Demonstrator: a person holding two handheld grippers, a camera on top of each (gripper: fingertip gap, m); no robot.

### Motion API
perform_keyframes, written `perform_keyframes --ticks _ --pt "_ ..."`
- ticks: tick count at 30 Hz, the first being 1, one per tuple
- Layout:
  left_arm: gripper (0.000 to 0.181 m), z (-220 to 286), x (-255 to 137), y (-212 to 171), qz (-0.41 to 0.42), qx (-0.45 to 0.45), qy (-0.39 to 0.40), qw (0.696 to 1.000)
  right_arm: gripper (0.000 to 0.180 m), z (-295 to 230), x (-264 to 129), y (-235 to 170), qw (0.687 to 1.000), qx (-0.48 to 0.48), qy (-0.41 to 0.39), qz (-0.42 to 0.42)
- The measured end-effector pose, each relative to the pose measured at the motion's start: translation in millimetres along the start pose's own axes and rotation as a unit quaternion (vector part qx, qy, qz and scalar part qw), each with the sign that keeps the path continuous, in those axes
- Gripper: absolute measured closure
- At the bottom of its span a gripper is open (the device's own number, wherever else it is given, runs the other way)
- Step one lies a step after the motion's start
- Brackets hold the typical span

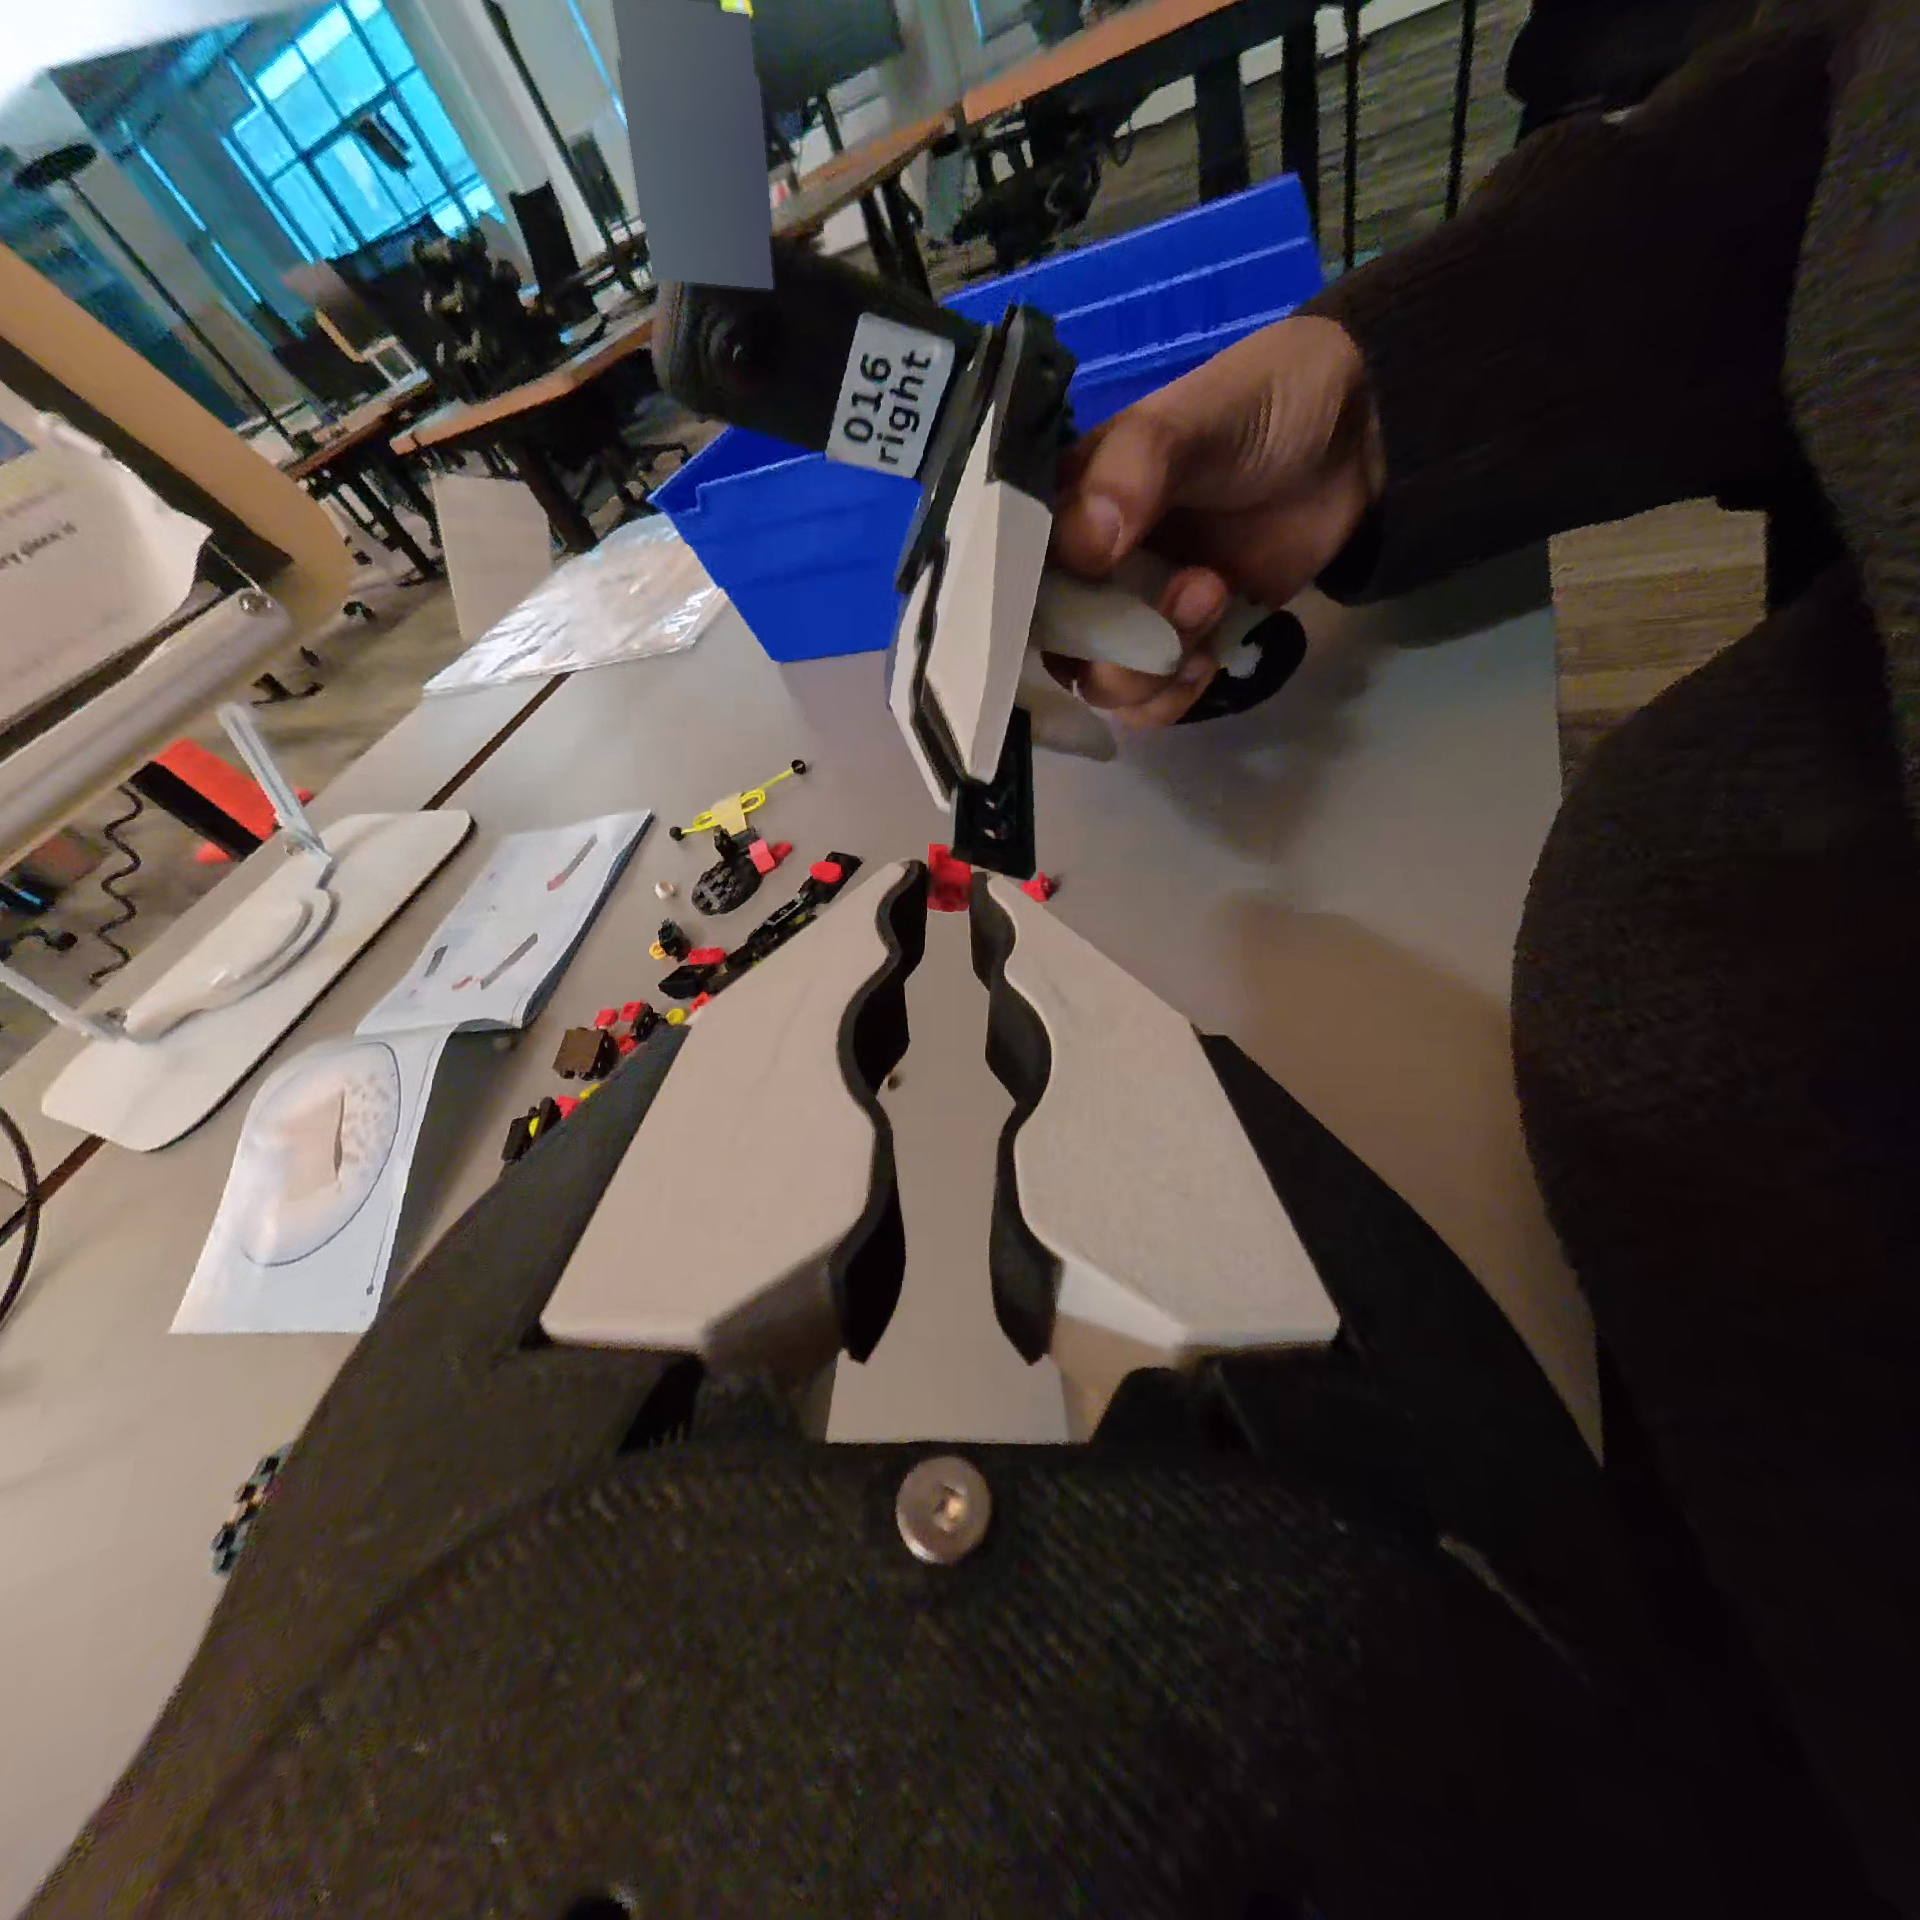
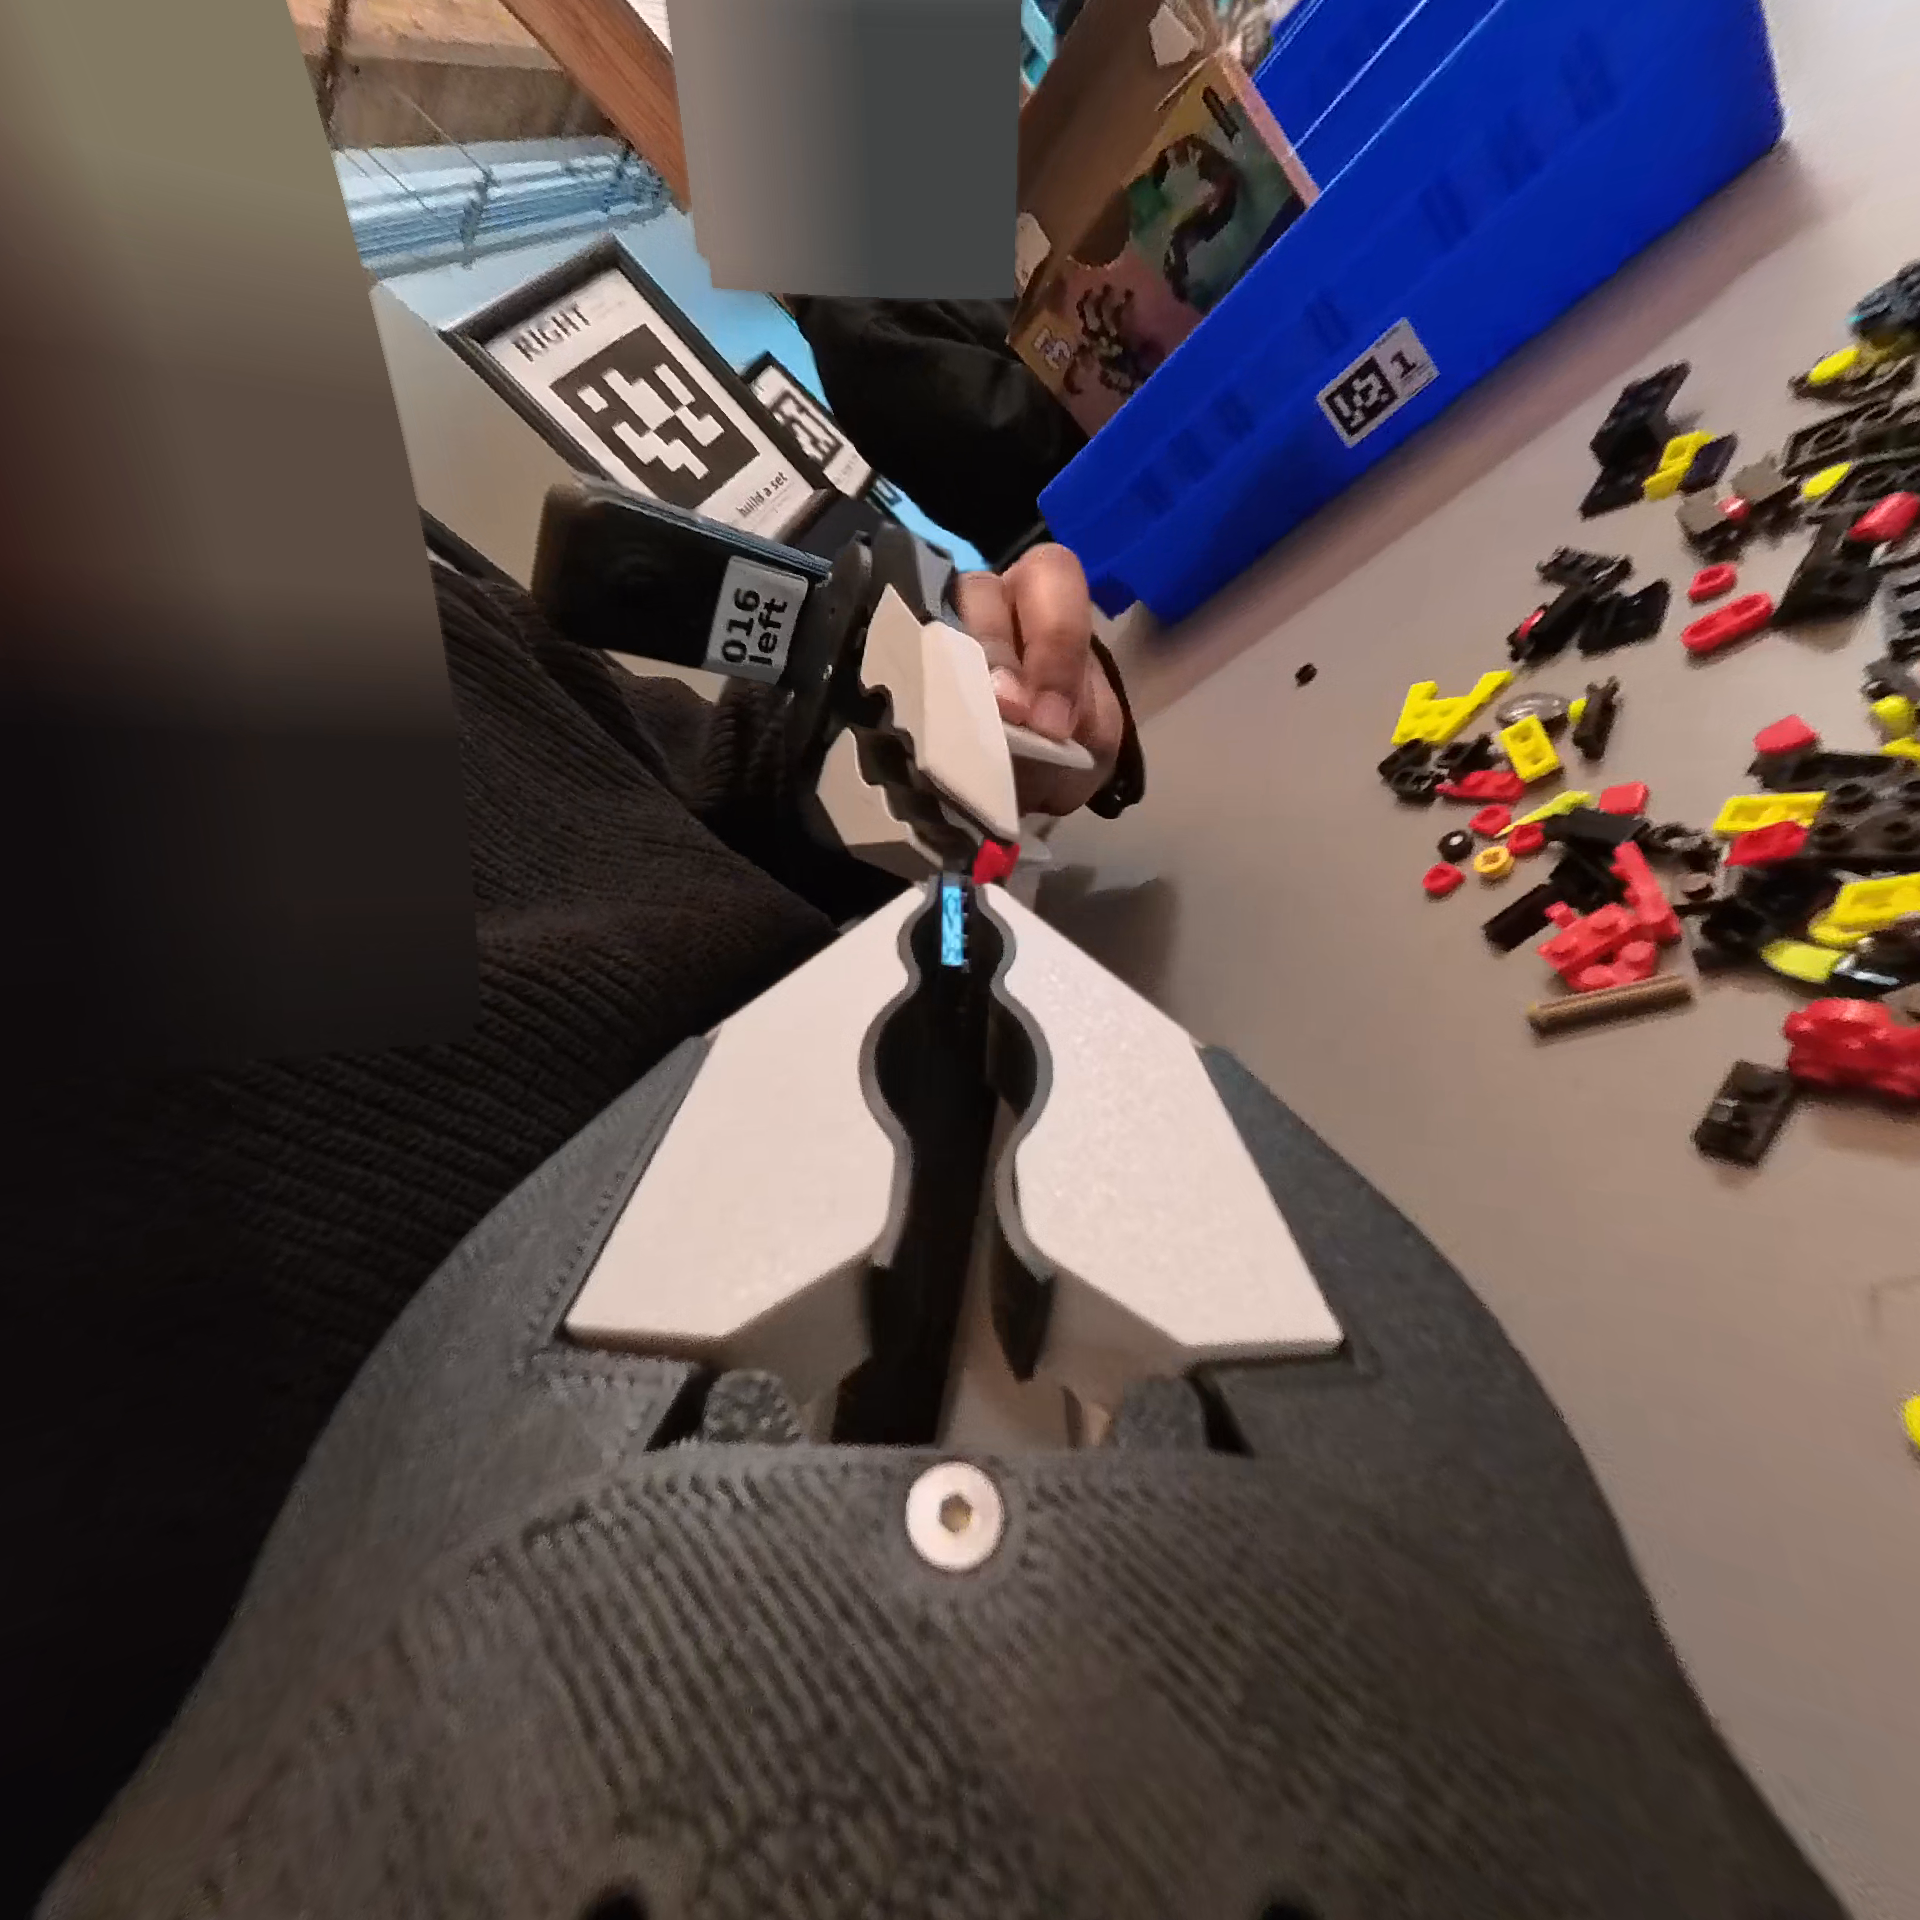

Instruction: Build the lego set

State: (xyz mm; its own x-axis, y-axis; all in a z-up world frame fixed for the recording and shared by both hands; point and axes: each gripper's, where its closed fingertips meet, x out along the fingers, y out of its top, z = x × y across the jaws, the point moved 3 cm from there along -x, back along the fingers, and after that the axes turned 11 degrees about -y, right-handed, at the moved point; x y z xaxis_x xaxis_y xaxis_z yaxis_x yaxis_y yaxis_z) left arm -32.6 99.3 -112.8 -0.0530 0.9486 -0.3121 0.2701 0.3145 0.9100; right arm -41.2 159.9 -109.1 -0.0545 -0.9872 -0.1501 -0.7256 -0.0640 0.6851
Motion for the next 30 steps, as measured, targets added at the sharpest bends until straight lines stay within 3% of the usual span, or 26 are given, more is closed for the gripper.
perform_keyframes --ticks 6,13,30 --pt "0.175 4 -2 6 0.018 0.004 -0.012 1.0 0.177 -2 -1 1 0.998 0.052 0.039 0.011" --pt "0.175 9 -3 11 0.017 0.058 0.005 0.998 0.177 -10 -2 1 1.0 -0.015 0.023 0.001" --pt "0.176 17 -3 18 0.007 0.154 0.044 0.987 0.177 -19 -3 -1 0.997 -0.071 0.027 0.004"
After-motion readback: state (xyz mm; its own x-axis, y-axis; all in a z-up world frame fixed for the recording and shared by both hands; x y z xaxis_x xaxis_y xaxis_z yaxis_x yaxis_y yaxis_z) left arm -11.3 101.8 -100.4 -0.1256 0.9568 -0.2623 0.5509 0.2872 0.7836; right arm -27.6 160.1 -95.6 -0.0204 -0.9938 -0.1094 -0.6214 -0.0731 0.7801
